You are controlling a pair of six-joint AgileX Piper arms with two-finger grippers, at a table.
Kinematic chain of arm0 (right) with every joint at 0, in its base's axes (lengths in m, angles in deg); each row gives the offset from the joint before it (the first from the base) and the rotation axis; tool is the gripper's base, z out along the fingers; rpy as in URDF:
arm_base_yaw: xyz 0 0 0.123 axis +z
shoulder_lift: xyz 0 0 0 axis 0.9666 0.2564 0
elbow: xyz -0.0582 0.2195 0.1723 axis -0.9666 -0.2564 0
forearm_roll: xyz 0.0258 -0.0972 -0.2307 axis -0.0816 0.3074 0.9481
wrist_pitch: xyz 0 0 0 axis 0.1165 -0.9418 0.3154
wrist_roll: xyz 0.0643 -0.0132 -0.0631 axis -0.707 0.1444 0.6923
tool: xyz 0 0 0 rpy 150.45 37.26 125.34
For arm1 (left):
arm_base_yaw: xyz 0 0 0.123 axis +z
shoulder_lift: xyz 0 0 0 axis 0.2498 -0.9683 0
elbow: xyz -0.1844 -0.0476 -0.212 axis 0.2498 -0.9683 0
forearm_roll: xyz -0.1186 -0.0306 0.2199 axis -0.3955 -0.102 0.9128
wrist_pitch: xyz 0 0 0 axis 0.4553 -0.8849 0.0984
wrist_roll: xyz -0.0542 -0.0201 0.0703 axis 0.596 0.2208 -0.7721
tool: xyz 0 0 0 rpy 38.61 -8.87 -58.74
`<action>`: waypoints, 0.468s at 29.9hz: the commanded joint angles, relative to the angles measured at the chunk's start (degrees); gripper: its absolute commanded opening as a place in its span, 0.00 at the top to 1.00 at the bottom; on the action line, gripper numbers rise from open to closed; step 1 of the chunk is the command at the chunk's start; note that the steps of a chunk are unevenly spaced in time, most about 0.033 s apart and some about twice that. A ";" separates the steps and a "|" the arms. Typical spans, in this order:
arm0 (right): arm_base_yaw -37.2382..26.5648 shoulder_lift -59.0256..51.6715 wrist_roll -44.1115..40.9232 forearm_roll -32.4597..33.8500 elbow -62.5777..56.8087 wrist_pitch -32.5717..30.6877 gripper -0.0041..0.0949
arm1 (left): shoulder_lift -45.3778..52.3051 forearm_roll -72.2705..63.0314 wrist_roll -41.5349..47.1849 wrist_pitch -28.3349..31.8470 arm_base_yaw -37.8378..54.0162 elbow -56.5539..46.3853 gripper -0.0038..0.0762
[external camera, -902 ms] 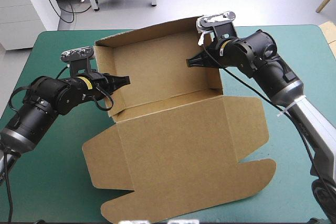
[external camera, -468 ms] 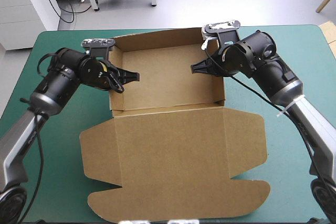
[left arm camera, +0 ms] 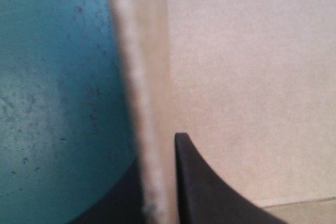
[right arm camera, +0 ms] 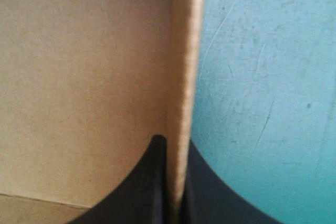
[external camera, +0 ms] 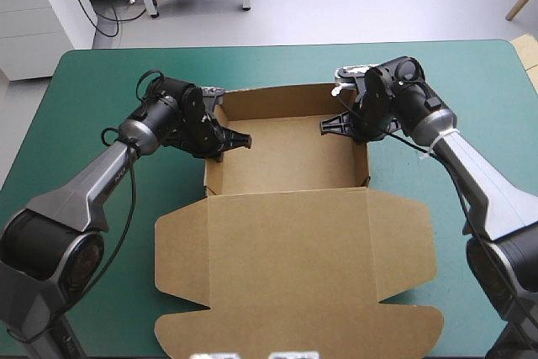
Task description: Fold the box
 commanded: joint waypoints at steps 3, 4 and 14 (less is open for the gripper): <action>-0.74 0.85 2.72 -0.18 1.36 1.47 0.98 | 0.84 0.47 -1.83 0.47 -0.57 2.25 0.96; -0.74 1.77 2.72 -0.18 1.36 1.40 0.98 | 0.60 0.78 -1.74 0.46 -0.57 2.25 0.96; -0.74 6.92 2.46 -1.20 1.36 1.23 0.97 | -0.35 1.02 -3.23 0.84 -0.46 2.25 0.95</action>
